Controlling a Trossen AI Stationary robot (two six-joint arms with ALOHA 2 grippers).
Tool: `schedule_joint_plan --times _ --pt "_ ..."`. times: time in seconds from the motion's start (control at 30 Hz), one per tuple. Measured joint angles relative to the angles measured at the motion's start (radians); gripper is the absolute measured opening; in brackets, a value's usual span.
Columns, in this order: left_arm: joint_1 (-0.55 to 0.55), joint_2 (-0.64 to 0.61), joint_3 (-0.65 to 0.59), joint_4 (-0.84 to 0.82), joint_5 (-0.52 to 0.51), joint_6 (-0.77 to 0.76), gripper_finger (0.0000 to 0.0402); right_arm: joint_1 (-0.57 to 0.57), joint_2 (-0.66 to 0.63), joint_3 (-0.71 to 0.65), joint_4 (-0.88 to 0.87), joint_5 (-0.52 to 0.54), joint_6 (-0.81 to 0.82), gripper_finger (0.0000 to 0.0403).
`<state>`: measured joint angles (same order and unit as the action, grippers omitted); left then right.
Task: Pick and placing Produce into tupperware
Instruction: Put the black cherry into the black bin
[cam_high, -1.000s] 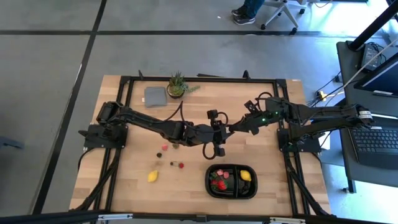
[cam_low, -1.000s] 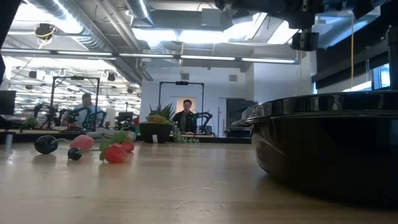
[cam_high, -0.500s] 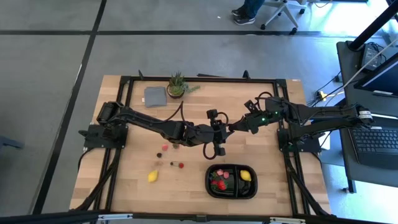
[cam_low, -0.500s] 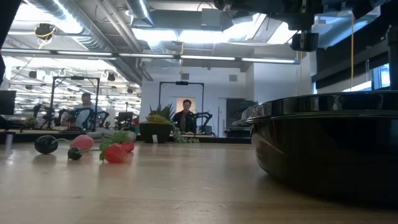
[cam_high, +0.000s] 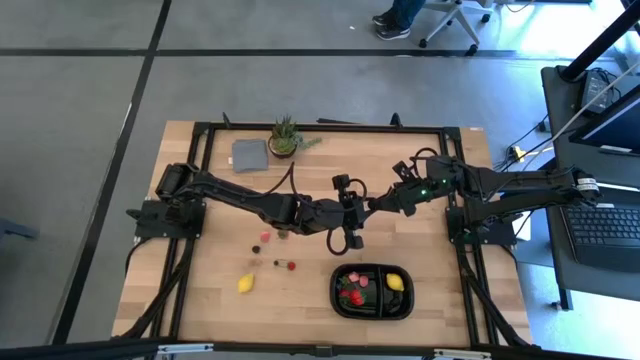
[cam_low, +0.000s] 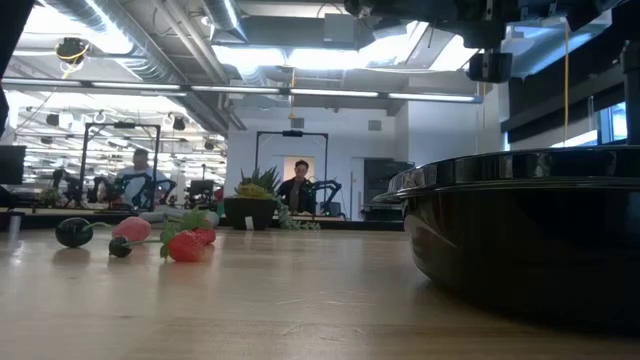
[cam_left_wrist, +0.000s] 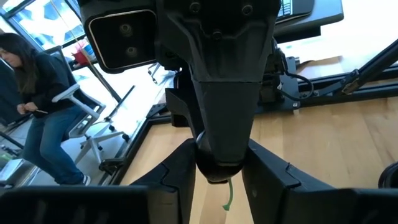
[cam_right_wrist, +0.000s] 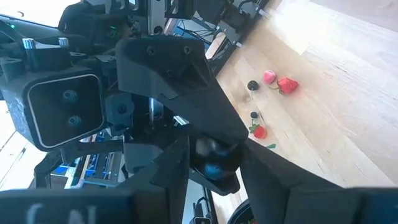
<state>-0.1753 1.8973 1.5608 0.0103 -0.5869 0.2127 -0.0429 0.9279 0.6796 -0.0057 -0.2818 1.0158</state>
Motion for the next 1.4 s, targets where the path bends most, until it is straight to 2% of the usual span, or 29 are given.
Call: schedule_joint_plan --times 0.23,0.63,0.73,0.9,1.0,1.1,1.23,1.4 --pt "0.000 0.000 0.000 -0.001 -0.002 0.000 0.0118 0.000 0.000 0.000 -0.001 0.008 -0.004 0.0112" --pt "-0.026 0.002 0.000 -0.001 -0.008 0.030 0.0124 0.002 0.000 0.002 -0.013 0.008 -0.003 0.0112" --pt "-0.031 0.002 -0.001 -0.007 0.009 0.015 0.0148 0.002 -0.001 0.002 -0.020 0.004 -0.002 0.0112" --pt "-0.051 0.002 -0.001 -0.018 0.026 0.000 0.0216 0.002 -0.001 0.002 -0.026 -0.015 0.001 0.0112" --pt "-0.071 -0.008 -0.001 -0.128 0.043 -0.044 0.0249 0.015 -0.001 0.002 -0.062 -0.033 0.004 0.0112" --pt "-0.086 -0.031 -0.002 -0.321 0.094 -0.188 0.0269 0.051 -0.001 0.003 -0.119 -0.035 0.025 0.0112" --pt "-0.094 -0.067 -0.002 -0.579 0.150 -0.372 0.0278 0.127 0.007 0.003 -0.175 -0.038 0.027 0.0112" --pt "-0.124 -0.079 -0.002 -0.730 0.196 -0.488 0.0279 0.272 0.037 0.003 -0.201 -0.044 0.052 0.0112"
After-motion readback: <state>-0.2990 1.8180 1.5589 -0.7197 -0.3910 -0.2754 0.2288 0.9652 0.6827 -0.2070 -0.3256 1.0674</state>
